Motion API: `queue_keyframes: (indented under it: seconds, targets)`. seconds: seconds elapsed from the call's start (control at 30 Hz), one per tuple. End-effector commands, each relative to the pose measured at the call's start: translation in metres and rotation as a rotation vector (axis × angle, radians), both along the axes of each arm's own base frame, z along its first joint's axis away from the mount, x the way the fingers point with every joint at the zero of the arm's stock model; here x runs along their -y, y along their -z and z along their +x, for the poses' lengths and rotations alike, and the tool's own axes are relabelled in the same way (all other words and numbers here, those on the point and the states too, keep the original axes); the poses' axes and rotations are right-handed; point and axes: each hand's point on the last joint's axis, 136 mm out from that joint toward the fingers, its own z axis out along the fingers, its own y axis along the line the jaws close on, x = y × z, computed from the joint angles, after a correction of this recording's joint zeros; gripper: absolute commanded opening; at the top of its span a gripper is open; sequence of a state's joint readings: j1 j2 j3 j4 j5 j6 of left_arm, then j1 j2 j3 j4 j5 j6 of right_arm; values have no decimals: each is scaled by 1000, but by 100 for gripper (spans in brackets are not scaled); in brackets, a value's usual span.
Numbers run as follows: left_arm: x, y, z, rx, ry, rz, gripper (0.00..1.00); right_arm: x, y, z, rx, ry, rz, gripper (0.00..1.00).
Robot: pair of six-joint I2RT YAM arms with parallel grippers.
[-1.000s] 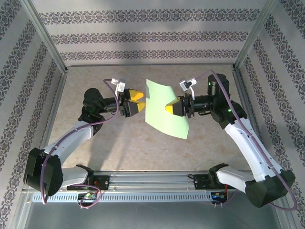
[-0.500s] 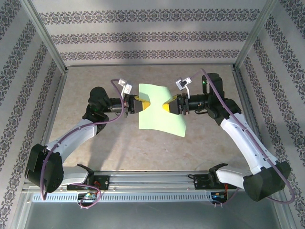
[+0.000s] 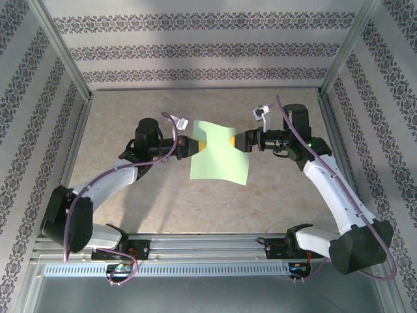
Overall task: Fold a paper plane with a square sheet of paper (fold left side to right side)
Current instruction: Place a square sheet of paper at the center of the table, then first fold in half a square sheet of paper at the center of the table.
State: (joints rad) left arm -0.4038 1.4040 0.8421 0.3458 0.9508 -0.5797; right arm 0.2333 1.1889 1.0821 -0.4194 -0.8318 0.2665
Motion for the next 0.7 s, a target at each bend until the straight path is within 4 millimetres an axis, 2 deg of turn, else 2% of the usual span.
queue_keyframes:
  seconds: [0.0, 0.13, 0.33, 0.5, 0.67]
  targets:
    - [-6, 54, 12, -196, -72, 102, 0, 14, 38, 15, -107, 118, -67, 86]
    - [-15, 106, 19, -331, -135, 195, 0, 17, 73, 23, -212, 171, -87, 75]
    - [-37, 157, 23, -445, -220, 339, 0, 7, 129, 28, -359, 206, -119, 52]
    - [-49, 178, 23, -484, -238, 437, 0, -14, 175, 22, -460, 189, -180, 25]
    - [-54, 183, 25, -503, -249, 468, 0, -30, 212, 20, -542, 175, -225, 2]
